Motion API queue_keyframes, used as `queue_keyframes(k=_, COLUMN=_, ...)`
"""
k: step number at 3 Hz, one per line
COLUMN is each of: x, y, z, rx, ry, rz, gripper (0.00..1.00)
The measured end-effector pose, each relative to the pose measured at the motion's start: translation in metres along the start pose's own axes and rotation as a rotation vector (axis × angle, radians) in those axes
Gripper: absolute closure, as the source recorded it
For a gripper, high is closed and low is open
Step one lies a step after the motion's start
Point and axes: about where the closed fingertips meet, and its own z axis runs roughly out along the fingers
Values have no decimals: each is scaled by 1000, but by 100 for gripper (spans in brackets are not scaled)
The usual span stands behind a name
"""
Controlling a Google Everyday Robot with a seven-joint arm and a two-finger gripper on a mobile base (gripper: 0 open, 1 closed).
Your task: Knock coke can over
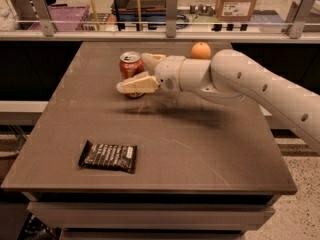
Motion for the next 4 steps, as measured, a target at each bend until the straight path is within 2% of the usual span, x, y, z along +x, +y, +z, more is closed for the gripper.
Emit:
queue_keyframes(k=3, x=-2, y=5, z=6, rx=-13, ry=-2, rz=-2, gripper=88)
queue_keyframes(k=4, x=-3, y=7, z=8, rx=-16, ry=-2, rz=-3, gripper=100)
